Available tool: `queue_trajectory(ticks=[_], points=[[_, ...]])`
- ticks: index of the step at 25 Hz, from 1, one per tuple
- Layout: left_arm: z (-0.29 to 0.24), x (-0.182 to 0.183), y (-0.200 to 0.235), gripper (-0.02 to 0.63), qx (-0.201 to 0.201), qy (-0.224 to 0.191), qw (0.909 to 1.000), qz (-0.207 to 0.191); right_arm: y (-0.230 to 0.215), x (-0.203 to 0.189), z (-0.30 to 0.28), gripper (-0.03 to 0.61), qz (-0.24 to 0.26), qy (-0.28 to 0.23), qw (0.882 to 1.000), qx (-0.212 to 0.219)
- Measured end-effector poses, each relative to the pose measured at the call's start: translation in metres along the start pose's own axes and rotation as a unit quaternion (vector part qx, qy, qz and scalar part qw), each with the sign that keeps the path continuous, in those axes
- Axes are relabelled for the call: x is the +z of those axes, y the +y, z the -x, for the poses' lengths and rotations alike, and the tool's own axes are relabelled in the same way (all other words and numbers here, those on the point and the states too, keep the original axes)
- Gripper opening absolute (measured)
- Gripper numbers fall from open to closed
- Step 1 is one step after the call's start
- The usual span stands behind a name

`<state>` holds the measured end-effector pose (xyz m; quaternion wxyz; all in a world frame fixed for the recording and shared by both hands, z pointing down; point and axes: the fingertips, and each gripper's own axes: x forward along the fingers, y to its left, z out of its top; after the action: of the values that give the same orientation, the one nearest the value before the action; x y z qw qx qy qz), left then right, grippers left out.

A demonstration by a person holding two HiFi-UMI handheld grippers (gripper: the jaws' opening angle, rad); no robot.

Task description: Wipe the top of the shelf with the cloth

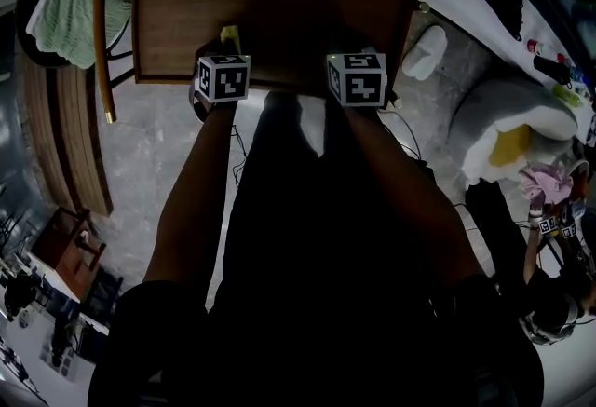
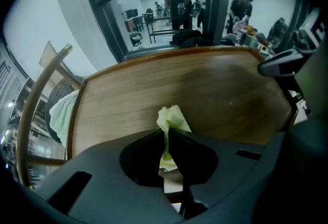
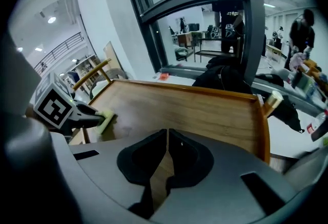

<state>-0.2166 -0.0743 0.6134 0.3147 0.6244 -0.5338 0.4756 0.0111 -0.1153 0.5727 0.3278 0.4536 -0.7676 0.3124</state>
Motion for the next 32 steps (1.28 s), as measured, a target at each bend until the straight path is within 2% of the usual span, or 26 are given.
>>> queue_trajectory(ticks=[7,15,21,32], points=[[0.007,0.025,-0.093,0.017,-0.036,-0.003,0.9976,-0.059,-0.060,-0.033,0.032,0.026,-0.025,0.020,0.999,-0.024],[0.012,0.044,-0.190,0.017,-0.079,-0.004,0.9909,-0.110,-0.110,-0.046,0.065,0.026,-0.040,0.010,0.999,-0.032],[0.018,0.058,-0.250,0.017,-0.100,-0.008,0.9873,-0.124,-0.138,-0.050,0.085,0.026,-0.036,0.008,0.999,-0.032],[0.029,0.077,-0.312,0.017,-0.132,-0.024,0.9853,-0.107,-0.167,-0.053,0.103,0.026,-0.026,0.001,0.999,-0.039]])
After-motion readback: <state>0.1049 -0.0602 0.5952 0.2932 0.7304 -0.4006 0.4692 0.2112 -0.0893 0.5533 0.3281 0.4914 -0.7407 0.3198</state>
